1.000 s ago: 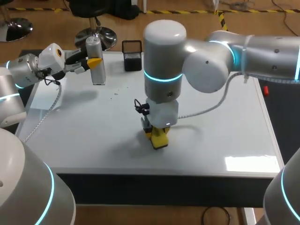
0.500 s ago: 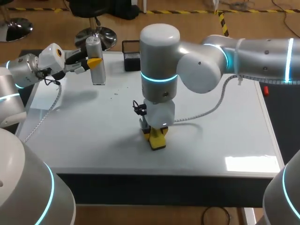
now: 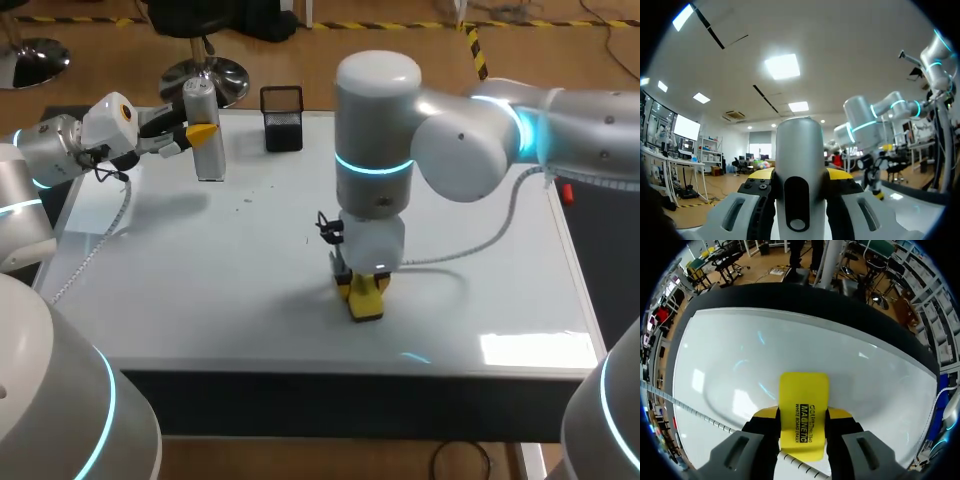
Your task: Pick up the inspection probe, press it on each red-marked spot on the whiteboard one by one, put down the probe, pick up the eraser, and wipe off all the red marks.
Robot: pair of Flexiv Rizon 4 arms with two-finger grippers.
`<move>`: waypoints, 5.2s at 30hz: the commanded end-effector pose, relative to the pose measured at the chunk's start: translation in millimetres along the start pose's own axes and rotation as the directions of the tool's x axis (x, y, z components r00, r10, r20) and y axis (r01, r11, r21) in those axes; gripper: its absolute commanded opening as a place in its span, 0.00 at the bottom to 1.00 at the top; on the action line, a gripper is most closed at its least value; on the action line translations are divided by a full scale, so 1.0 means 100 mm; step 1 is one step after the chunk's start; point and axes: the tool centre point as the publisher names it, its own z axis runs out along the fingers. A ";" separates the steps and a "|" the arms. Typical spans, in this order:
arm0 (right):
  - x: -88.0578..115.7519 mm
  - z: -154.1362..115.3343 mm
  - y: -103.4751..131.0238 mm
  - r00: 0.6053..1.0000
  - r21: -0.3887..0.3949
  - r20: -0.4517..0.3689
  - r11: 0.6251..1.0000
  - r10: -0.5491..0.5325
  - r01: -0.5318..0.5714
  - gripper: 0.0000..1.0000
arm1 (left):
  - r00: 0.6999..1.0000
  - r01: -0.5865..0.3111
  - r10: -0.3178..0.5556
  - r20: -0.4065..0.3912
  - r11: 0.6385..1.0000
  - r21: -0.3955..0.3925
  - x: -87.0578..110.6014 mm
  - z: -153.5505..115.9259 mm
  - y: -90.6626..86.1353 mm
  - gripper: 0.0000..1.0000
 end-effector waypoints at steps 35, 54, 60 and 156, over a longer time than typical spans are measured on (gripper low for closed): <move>-0.30 -0.21 0.01 0.995 0.075 0.018 0.992 -0.102 0.101 0.00 | 1.000 -0.001 0.001 0.002 1.000 0.000 0.00 0.01 -0.01 0.00; -0.36 0.01 -0.16 0.993 0.033 0.027 0.993 -0.118 0.117 0.00 | 1.000 -0.001 0.001 0.002 1.000 0.000 0.00 0.01 -0.01 0.00; -0.15 0.05 -0.11 0.996 0.021 0.030 0.996 -0.088 0.087 0.00 | 1.000 -0.001 0.001 0.002 1.000 0.000 0.00 0.01 -0.01 0.00; 1.45 -1.20 -2.42 0.999 0.037 0.048 0.999 0.003 -0.005 0.00 | 1.000 -0.001 0.001 0.002 1.000 0.000 0.00 0.01 -0.01 0.00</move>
